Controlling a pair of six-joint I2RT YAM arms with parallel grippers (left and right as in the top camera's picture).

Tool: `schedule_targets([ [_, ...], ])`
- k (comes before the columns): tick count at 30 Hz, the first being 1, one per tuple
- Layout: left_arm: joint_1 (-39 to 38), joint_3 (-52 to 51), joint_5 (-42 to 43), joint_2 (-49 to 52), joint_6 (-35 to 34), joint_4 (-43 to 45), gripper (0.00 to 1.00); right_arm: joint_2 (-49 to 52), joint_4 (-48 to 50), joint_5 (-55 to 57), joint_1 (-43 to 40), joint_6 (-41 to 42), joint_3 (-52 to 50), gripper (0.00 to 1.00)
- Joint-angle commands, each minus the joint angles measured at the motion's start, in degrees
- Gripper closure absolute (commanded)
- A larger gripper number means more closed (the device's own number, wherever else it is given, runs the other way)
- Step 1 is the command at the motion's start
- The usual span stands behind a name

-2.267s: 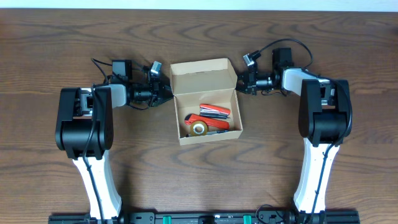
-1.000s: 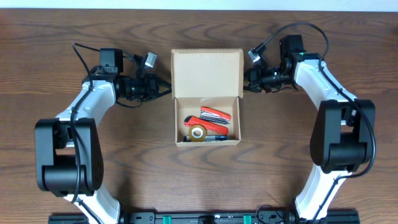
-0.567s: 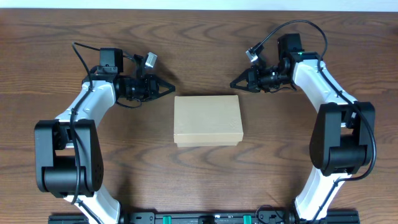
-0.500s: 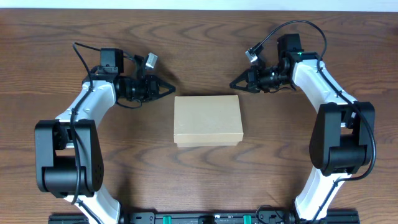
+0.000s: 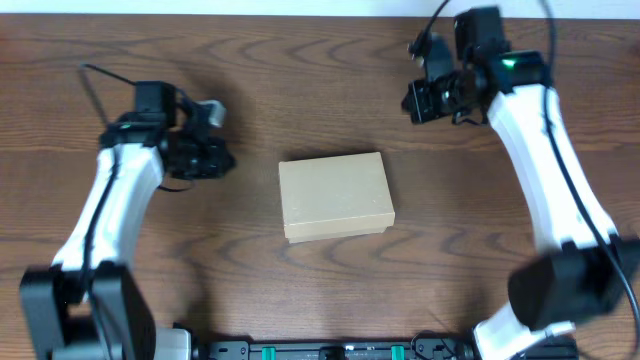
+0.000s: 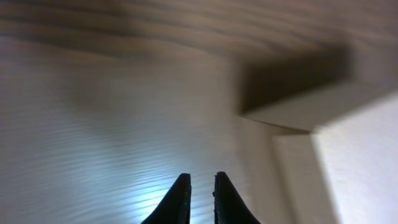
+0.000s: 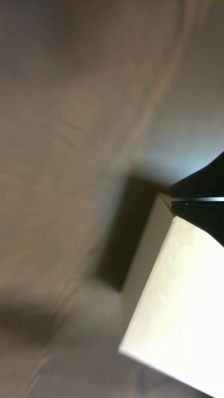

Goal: Pack container
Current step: 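Press the closed lid down with the right gripper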

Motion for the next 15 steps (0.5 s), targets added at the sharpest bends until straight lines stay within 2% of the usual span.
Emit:
schedule_targets([
  [1,2.08,0.83,-17.53,-5.79,-2.67,-0.37,0.80,-5.11,-0.50,8.11,3.50,-4.02,2.27,0.97],
  [3,2.36,0.83,-22.05,-8.04,-2.64,-0.63,0.70,-6.62,-1.57,8.15,6.05,-6.01,2.32,0.97],
  [6,2.36,0.83,-26.62,-9.81,-2.62,-1.22,0.62,-7.02,-3.72,8.35,9.84,-6.47,2.32,0.99],
  [7,2.34,0.83,-27.15,-9.88,-2.62,-1.44,0.56,-6.86,-4.57,8.66,11.43,-6.40,2.29,0.99],
  [9,2.36,0.83,-27.76,-9.84,-2.67,-2.25,0.32,-6.27,-5.90,11.93,14.64,-3.74,2.27,0.99],
  [13,2.36,0.83,-28.09,-9.86,-2.89,-2.95,0.34,-4.87,-6.93,25.94,22.05,5.57,1.14,0.98],
  [15,2.36,0.83,-28.11,-9.88,-3.04,-2.93,0.35,-4.83,-5.88,28.17,24.24,7.87,-0.28,0.99],
])
